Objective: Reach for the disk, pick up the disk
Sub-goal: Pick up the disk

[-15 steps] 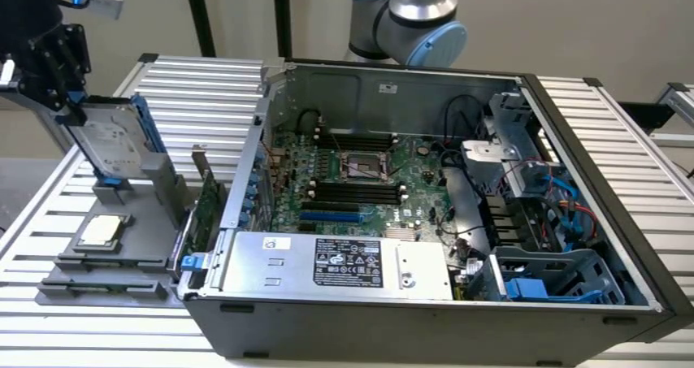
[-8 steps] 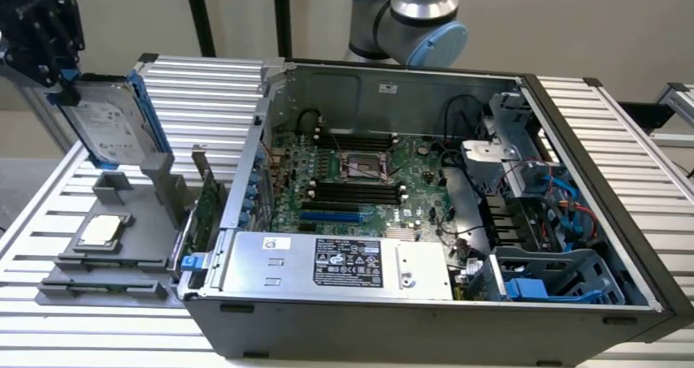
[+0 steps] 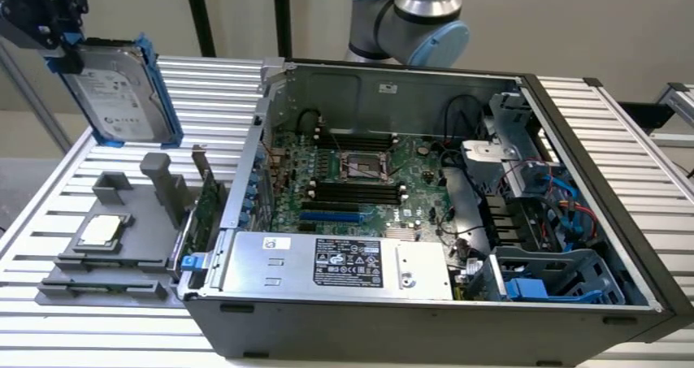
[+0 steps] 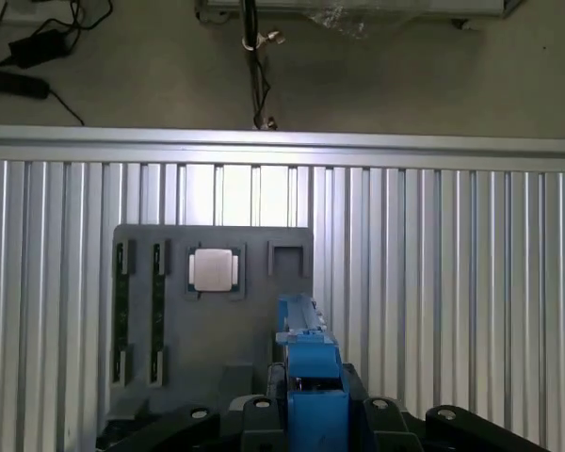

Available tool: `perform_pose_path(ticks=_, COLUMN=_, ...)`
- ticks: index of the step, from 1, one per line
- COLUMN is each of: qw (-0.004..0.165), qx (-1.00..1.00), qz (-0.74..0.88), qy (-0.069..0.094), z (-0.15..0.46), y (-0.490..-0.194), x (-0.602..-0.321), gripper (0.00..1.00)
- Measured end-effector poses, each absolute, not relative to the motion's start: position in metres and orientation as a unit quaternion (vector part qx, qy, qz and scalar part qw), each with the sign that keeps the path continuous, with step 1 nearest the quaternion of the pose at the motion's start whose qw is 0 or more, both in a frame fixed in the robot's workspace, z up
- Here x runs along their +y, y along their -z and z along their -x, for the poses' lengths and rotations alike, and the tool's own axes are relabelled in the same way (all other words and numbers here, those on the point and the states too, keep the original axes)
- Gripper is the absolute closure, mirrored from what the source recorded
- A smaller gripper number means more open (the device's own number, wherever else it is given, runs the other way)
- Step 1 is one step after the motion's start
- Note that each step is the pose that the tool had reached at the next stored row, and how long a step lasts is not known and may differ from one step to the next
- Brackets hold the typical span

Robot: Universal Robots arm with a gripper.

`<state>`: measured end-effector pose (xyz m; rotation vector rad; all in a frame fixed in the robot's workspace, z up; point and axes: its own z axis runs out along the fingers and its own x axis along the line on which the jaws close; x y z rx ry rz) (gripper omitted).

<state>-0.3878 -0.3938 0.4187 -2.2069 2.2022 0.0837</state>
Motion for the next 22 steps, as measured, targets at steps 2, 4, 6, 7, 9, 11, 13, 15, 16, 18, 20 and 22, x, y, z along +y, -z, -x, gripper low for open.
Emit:
perform_pose_path(ticks=2, qw=0.012, qx=0.705, qz=0.708, qy=-0.028, z=0.380, y=-0.428, x=-0.394, gripper=0.67)
perform_pose_path(ticks=4, qw=0.013, qx=0.705, qz=0.709, qy=-0.029, z=0.372, y=-0.437, x=-0.395, gripper=0.67)
perform_pose_path(ticks=6, qw=0.014, qx=0.704, qz=0.709, qy=-0.031, z=0.365, y=-0.446, x=-0.395, gripper=0.67)
perform_pose_path(ticks=7, qw=0.014, qx=0.704, qz=0.709, qy=-0.031, z=0.360, y=-0.451, x=-0.395, gripper=0.67)
perform_pose_path(ticks=9, qw=0.014, qx=0.704, qz=0.709, qy=-0.032, z=0.351, y=-0.460, x=-0.396, gripper=0.67)
perform_pose_path(ticks=11, qw=0.014, qx=0.704, qz=0.709, qy=-0.033, z=0.342, y=-0.469, x=-0.397, gripper=0.67)
perform_pose_path(ticks=13, qw=0.014, qx=0.704, qz=0.709, qy=-0.033, z=0.333, y=-0.478, x=-0.398, gripper=0.67)
perform_pose_path(ticks=15, qw=0.014, qx=0.704, qz=0.709, qy=-0.033, z=0.324, y=-0.487, x=-0.399, gripper=0.67)
perform_pose_path(ticks=16, qw=0.014, qx=0.704, qz=0.709, qy=-0.034, z=0.319, y=-0.492, x=-0.400, gripper=0.67)
perform_pose_path(ticks=18, qw=0.013, qx=0.704, qz=0.709, qy=-0.034, z=0.310, y=-0.499, x=-0.401, gripper=0.67)
perform_pose_path(ticks=20, qw=0.012, qx=0.704, qz=0.709, qy=-0.035, z=0.301, y=-0.507, x=-0.403, gripper=0.67)
perform_pose_path(ticks=22, qw=0.011, qx=0.704, qz=0.709, qy=-0.036, z=0.292, y=-0.512, x=-0.404, gripper=0.67)
